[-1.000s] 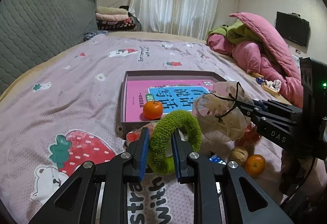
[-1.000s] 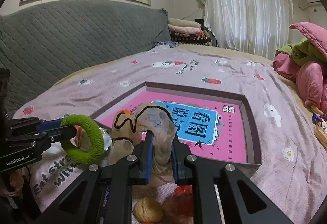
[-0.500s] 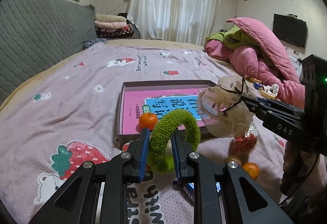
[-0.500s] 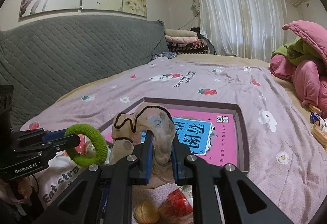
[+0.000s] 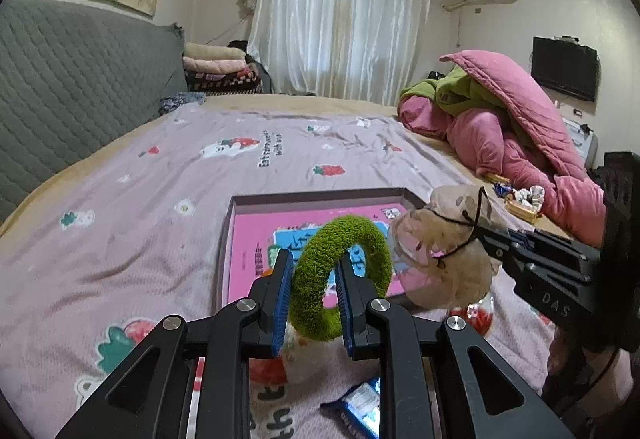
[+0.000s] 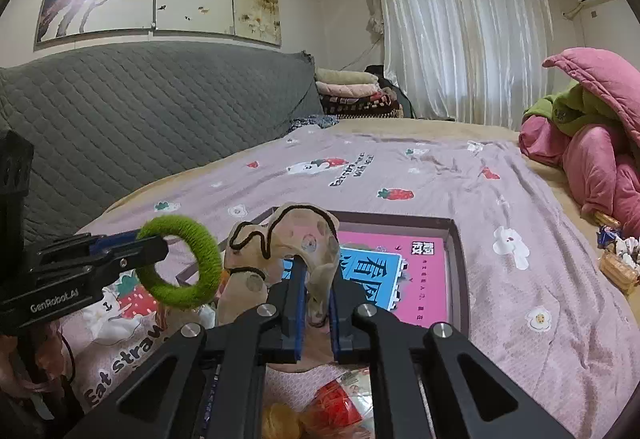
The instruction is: Organize objects
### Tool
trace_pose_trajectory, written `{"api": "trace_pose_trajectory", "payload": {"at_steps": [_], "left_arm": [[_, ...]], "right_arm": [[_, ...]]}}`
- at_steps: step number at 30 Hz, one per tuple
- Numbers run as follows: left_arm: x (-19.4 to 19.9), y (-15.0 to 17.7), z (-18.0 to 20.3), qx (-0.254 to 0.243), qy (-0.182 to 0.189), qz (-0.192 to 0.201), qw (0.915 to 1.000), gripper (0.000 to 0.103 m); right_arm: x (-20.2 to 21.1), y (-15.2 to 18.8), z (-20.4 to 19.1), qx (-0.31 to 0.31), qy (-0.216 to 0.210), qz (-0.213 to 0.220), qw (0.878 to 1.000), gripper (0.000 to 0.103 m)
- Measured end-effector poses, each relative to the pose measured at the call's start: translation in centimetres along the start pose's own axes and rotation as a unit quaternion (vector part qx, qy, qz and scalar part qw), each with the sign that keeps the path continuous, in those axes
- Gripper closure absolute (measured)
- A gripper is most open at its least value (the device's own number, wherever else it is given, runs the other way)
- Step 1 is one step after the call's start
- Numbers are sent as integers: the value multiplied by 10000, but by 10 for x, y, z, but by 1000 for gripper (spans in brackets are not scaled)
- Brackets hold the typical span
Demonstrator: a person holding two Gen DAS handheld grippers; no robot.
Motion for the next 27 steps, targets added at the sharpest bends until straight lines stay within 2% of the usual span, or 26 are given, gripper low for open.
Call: {"api": "trace_pose_trajectory", "payload": {"at_steps": [27], "left_arm": [[-25,-46,1,-57,174,251,9995,81]], "right_arm": [[6,-28,25,-271,210,364,9987,94]]}}
Point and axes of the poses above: each gripper's, at about its wrist camera, not at the fingertips, and x roughly against the way its jaws point, z to its right, y to its underside, the point moved 5 cm from there along -x, roughly the way its jaws point, and after that the axes turned 8 degrees about y, right-handed, at the moved point
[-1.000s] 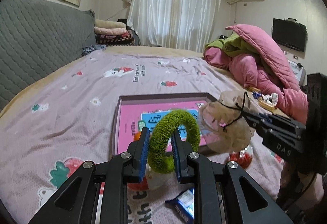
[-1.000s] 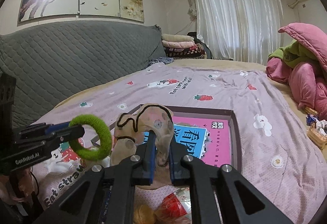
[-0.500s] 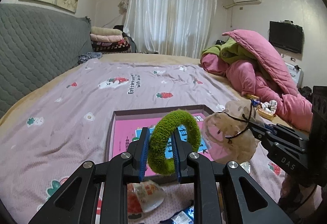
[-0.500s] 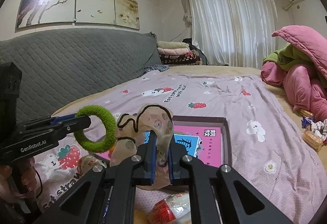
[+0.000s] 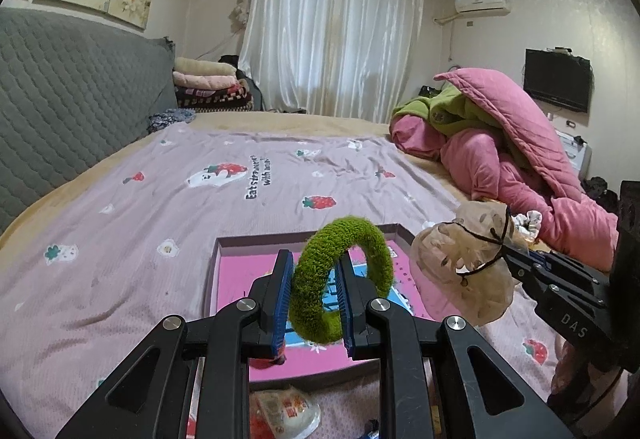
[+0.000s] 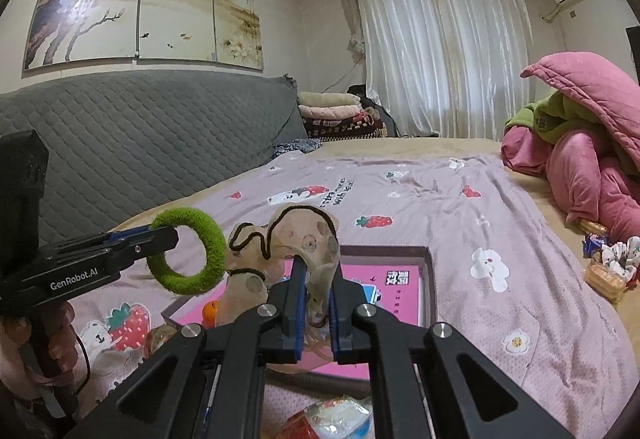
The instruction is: Organize objects
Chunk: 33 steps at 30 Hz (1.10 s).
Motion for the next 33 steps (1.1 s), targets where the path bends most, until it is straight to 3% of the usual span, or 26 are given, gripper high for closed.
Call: {"api": "trace_pose_trajectory", "payload": {"at_steps": [16,33], "left_arm": [[-33,-12,-9,110,136,-100,9998,82],[-73,23,-2,198,277,-673,9971,81]], "right_arm": [[-28,-20,20,-115,151,9,9998,94],[-64,19,27,-123,251,-736,9969,94]]}}
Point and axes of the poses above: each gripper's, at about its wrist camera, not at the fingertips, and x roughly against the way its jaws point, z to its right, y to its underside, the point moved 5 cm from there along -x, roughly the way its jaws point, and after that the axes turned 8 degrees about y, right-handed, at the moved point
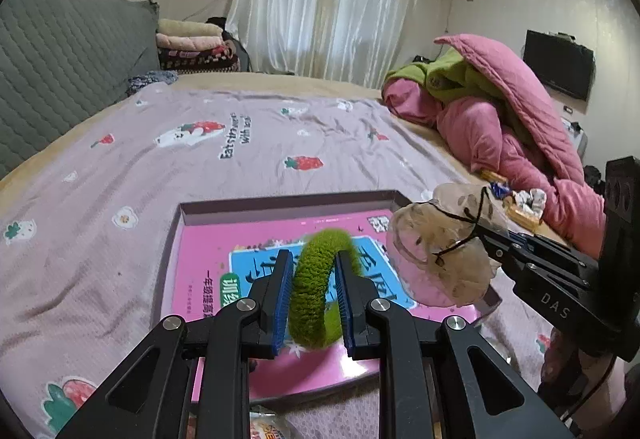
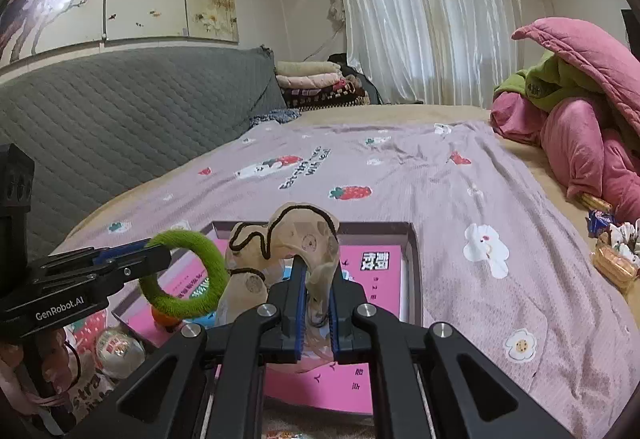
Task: Organize objects
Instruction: 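Lower the green ring onto the workbook with the left gripper while the right releases the sponge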
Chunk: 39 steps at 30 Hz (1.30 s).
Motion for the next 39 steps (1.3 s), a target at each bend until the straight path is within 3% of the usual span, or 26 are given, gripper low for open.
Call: {"api": "trace_pose_trajectory", "payload": {"at_steps": [21,26,29,39], "left_arm": [[-6,19,2,-40,-26,-237,9997,81],[-5,18,2,-48,-24,-219,9997,81],[-4,18,3,-43,-20,-212,9998,81],[1,18,6,-95,-11,-210,9997,81]], "right_arm": [[-27,31,6,73,254,-915,9955,92],[-27,34,7,151,365,-1020,9940,88],[-27,36,8,125,388,-1063,9935,81],[-23,38,9,208,467,-1101,9926,79]]}}
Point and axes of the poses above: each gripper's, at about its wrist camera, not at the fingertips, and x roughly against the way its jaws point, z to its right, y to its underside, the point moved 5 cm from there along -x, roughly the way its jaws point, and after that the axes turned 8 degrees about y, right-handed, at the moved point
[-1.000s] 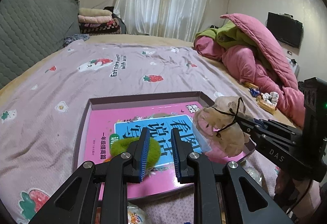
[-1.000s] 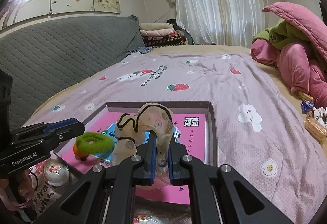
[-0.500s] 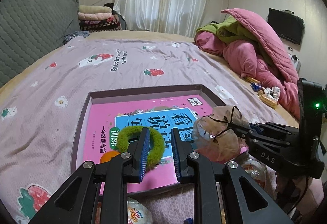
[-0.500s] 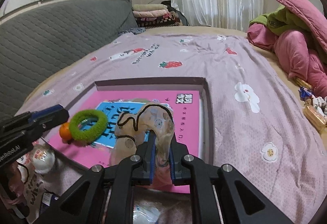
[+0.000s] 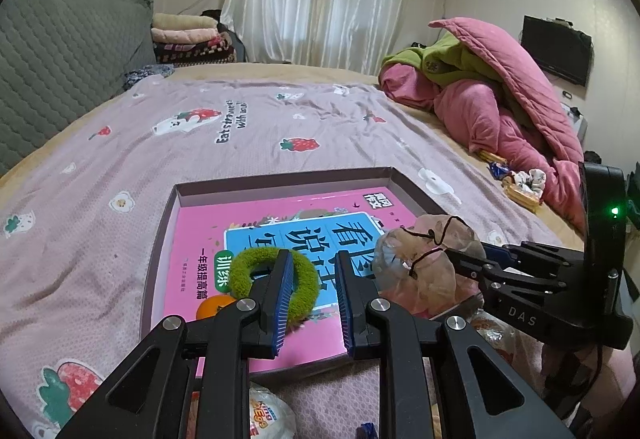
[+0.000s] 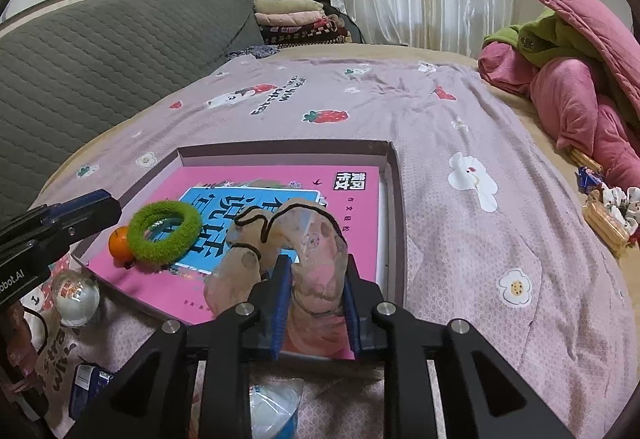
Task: Organize objects
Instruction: 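Lower the green ring onto the workbook with the left gripper while the right releases the sponge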
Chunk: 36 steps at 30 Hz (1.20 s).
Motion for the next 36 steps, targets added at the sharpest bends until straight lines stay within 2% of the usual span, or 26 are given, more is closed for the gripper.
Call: {"api": "trace_pose_trajectory", "payload": {"at_steps": [3,7,17,34,36], "left_arm": [[0,0,0,3,4,-2,10000,81],[0,0,1,-14,-12,-6,10000,81],[2,-1,1,-35,-45,-28,10000,81],[8,-4,2,-98,-116,8,9999,67],[8,-4,3,-106,-122,10,9999,62]], "right_arm": [[0,0,-2,69,6,-9,10000,78],[2,1,-5,160,42,27,9999,68],[7,0,-4,218,178,111,9995,56],[14,-5,-1,186,225,268,9992,52],[14,-5,-1,173,228,284,9992,51]]}}
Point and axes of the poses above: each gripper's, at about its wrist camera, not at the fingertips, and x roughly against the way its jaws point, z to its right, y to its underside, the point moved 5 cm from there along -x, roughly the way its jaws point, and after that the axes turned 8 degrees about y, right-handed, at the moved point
